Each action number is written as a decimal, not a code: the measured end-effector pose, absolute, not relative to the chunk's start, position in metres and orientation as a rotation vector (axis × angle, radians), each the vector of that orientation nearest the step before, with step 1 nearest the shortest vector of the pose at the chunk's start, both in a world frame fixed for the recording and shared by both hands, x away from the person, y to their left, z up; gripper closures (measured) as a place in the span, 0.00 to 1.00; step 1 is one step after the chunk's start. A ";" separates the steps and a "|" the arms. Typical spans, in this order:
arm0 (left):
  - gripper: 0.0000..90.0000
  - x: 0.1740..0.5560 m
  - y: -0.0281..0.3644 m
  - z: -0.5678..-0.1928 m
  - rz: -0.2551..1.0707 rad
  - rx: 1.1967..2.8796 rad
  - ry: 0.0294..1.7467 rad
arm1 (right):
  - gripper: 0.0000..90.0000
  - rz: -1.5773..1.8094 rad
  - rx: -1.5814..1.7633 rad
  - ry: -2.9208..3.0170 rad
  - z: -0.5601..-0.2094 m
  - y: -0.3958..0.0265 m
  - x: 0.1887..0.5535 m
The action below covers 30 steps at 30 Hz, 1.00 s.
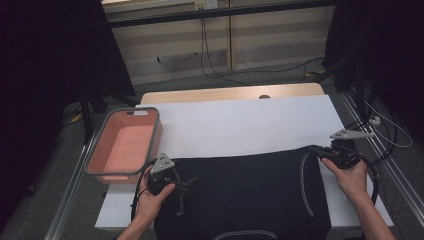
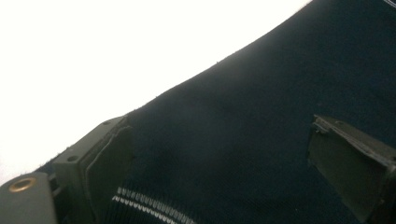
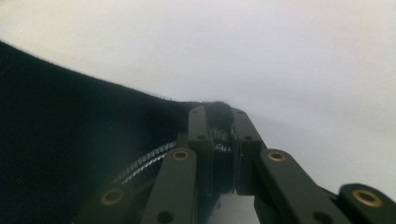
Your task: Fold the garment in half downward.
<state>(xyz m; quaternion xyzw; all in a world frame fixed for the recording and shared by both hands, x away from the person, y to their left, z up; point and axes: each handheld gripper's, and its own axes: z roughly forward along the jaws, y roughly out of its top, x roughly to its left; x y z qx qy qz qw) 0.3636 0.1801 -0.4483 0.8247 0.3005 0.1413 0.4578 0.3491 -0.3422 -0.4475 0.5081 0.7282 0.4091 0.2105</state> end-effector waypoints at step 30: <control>0.11 0.412 0.159 -0.430 0.357 1.999 0.815 | 0.91 1.111 1.480 1.893 -0.428 -0.385 0.360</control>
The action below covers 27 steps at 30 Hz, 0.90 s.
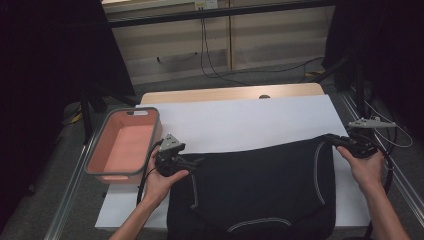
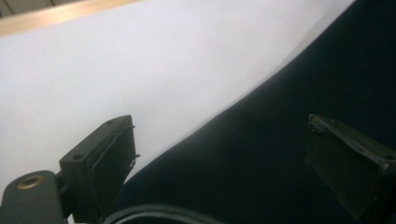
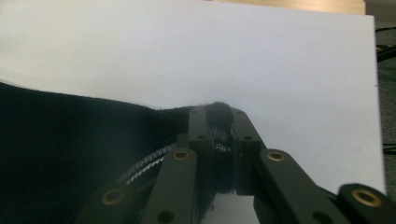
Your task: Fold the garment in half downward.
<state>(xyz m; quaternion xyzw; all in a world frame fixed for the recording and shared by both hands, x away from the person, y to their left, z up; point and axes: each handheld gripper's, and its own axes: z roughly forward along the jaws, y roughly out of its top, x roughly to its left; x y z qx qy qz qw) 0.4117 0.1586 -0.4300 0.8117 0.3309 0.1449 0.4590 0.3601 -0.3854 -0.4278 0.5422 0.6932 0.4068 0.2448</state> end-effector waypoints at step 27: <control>0.48 0.457 0.173 -0.460 0.285 2.122 1.021 | 0.91 1.108 1.524 1.846 -0.444 -0.401 0.365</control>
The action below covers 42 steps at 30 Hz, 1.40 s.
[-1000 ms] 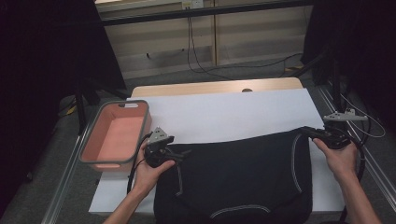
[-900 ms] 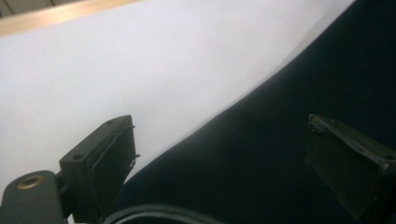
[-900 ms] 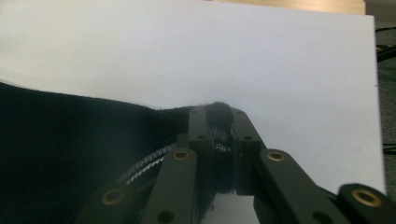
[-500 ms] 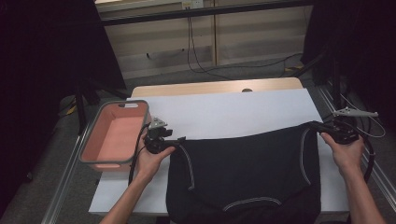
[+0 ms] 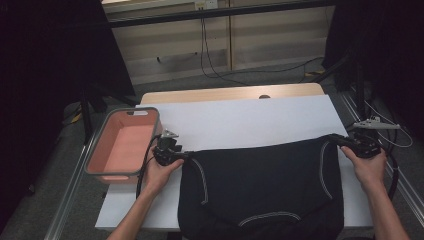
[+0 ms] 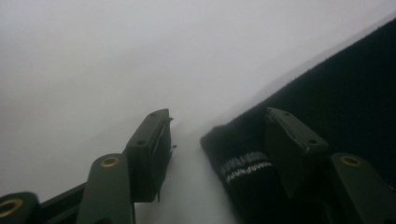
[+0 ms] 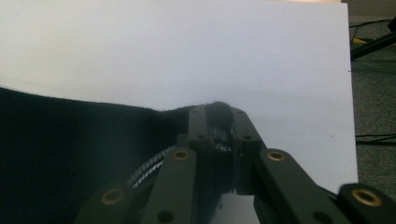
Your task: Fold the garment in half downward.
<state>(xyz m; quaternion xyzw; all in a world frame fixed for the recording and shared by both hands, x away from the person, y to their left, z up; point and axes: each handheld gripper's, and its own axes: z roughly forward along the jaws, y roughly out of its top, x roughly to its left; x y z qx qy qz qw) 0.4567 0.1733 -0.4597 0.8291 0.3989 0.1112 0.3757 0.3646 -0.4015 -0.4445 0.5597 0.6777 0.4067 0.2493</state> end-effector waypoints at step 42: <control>0.87 0.441 0.169 -0.445 0.181 2.014 0.988 | 0.90 1.174 1.493 1.826 -0.438 -0.404 0.359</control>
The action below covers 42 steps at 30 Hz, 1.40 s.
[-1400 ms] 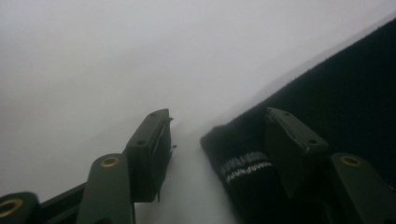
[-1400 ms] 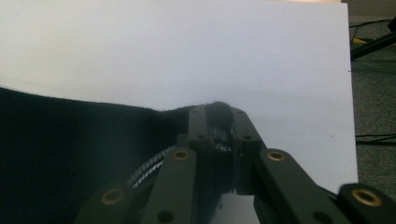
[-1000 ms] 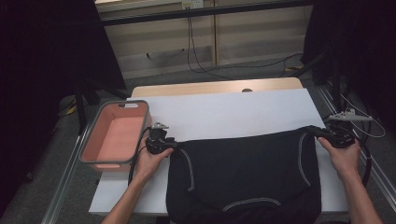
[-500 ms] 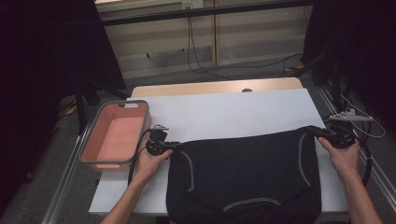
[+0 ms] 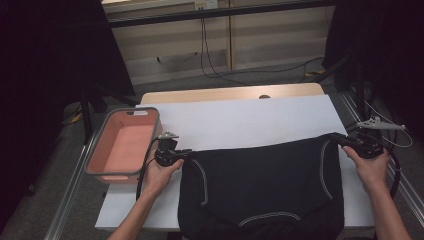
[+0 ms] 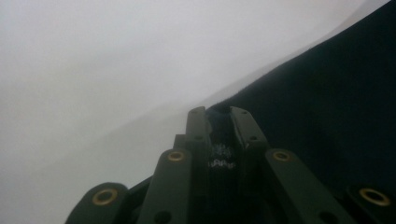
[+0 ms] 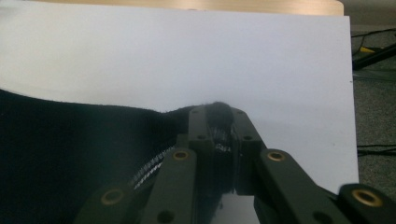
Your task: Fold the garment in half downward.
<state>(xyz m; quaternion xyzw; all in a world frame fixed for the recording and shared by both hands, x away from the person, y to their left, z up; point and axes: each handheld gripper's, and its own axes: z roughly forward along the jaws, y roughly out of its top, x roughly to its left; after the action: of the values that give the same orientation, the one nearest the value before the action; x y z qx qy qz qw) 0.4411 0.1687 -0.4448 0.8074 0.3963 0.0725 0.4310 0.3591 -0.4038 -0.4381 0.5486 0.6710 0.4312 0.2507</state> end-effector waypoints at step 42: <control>0.89 0.448 0.205 -0.368 0.360 1.845 0.942 | 0.90 1.274 1.365 1.763 -0.383 -0.386 0.376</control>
<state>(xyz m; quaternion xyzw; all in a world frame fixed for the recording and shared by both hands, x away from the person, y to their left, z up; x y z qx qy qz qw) 0.4479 0.2046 -0.3681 0.7618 0.3889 0.1488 0.4963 0.3764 -0.3863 -0.3835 0.5099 0.6584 0.4759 0.2829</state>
